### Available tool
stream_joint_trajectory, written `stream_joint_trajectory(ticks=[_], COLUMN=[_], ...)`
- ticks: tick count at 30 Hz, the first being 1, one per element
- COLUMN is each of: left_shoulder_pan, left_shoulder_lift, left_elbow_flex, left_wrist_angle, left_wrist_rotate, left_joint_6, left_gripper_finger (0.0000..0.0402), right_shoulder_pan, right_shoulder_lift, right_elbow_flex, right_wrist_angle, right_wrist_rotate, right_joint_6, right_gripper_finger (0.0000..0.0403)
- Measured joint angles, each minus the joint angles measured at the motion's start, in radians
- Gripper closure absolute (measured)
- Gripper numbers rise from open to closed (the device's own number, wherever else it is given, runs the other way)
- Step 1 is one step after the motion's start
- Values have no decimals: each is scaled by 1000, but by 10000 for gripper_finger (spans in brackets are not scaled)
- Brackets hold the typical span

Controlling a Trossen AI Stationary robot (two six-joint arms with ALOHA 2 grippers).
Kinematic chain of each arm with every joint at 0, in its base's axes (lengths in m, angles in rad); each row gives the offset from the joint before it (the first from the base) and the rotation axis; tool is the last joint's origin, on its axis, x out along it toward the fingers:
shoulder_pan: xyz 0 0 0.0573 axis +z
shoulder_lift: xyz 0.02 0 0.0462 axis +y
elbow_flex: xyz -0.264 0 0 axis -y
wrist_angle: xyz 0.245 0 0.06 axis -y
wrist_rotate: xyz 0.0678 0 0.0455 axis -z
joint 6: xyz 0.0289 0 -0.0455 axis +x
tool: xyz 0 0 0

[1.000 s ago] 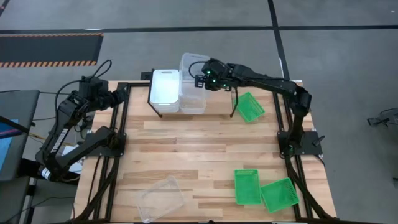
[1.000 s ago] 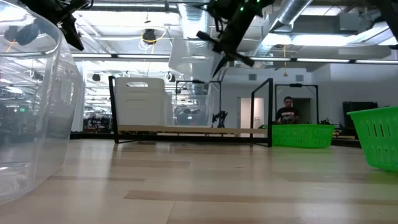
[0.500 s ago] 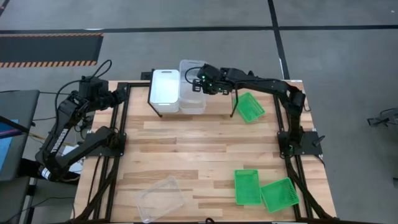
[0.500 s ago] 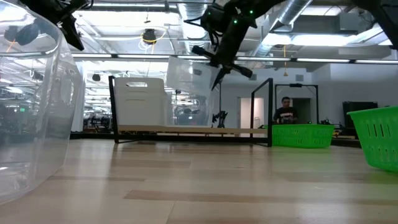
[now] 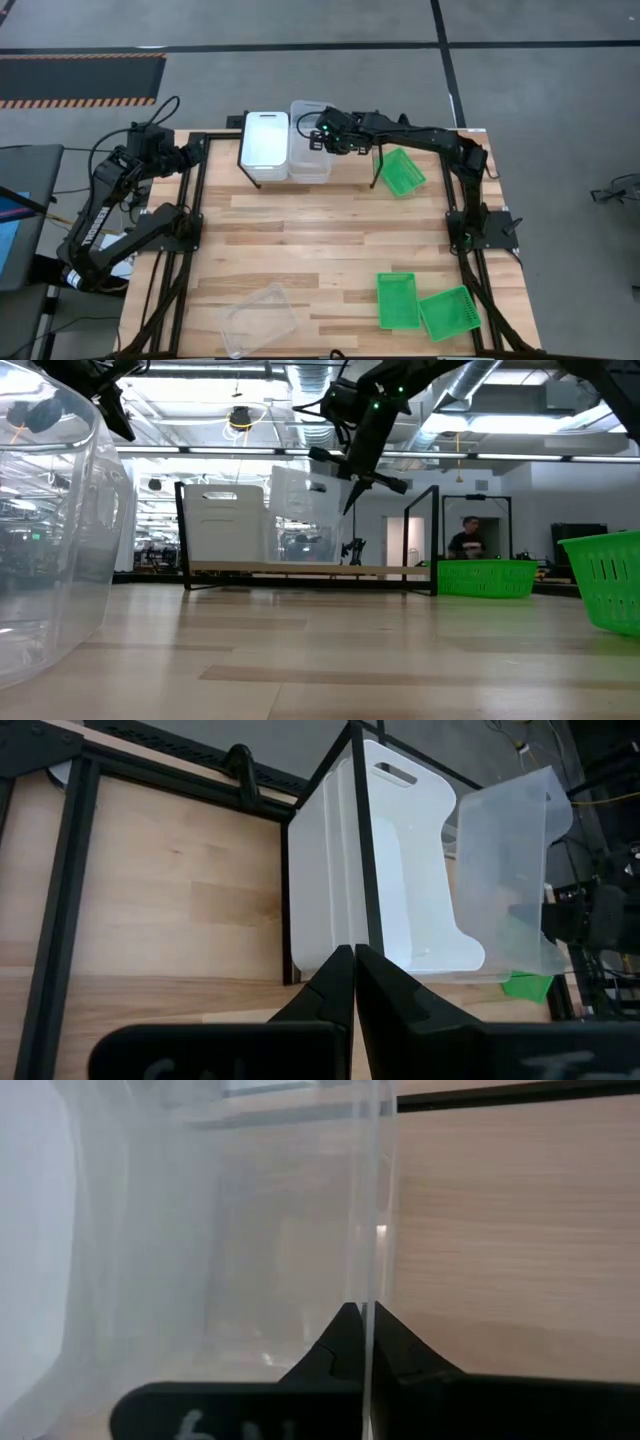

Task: Stack baskets on shelf by color
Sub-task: Stack the top transparent bin on top of the transparent bin on the shelf

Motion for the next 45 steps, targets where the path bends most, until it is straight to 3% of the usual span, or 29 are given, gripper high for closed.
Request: stream_joint_trajectory(ticks=[25,45], left_shoulder_pan=[0,0], left_shoulder_lift=[0,0], left_elbow_flex=[0,0], left_wrist_angle=[0,0], left_wrist_rotate=[0,2], left_joint_6=[-2,-5], left_gripper_finger=[401,402], right_shoulder_pan=[5,-8], right_shoulder_lift=[0,-19], right_elbow_flex=[-3,17], right_wrist_angle=[2,85], right_wrist_rotate=[-1,-86], right_joint_6=[-11,-141], right_gripper_finger=[322,195])
